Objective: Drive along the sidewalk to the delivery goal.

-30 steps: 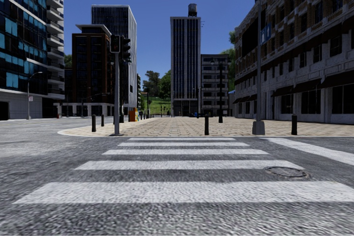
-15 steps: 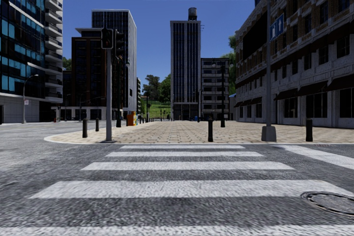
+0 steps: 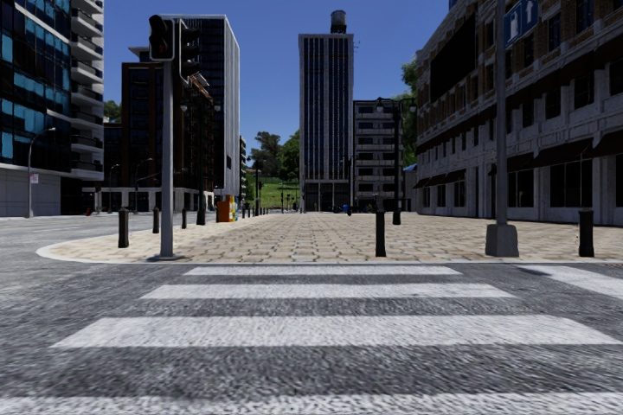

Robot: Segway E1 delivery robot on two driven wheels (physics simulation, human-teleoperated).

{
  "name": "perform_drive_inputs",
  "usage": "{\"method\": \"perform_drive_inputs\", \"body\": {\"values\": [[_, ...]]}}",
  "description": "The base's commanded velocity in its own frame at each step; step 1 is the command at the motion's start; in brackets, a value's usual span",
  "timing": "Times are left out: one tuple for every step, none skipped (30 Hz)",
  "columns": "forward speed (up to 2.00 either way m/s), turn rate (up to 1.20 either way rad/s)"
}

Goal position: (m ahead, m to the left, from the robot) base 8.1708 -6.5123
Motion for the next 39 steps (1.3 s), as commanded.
{"method": "perform_drive_inputs", "body": {"values": [[2.0, -0.01], [2.0, -0.01], [2.0, -0.14], [2.0, -0.19], [2.0, -0.2], [2.0, -0.21], [2.0, -0.21], [2.0, -0.21], [2.0, -0.21], [2.0, -0.21], [2.0, -0.12], [2.0, -0.12], [2.0, 0.0], [2.0, 0.0], [2.0, 0.0], [2.0, 0.0], [2.0, 0.0], [2.0, 0.0], [2.0, 0.0], [2.0, 0.0], [2.0, 0.0], [2.0, 0.0], [2.0, 0.0], [2.0, 0.0], [2.0, 0.0], [2.0, 0.0], [2.0, 0.0], [2.0, 0.0], [2.0, 0.0], [2.0, 0.0], [2.0, 0.0], [2.0, 0.0], [2.0, 0.0], [2.0, 0.0], [2.0, 0.0], [2.0, 0.0], [2.0, 0.0], [2.0, 0.0], [2.0, 0.0]]}}
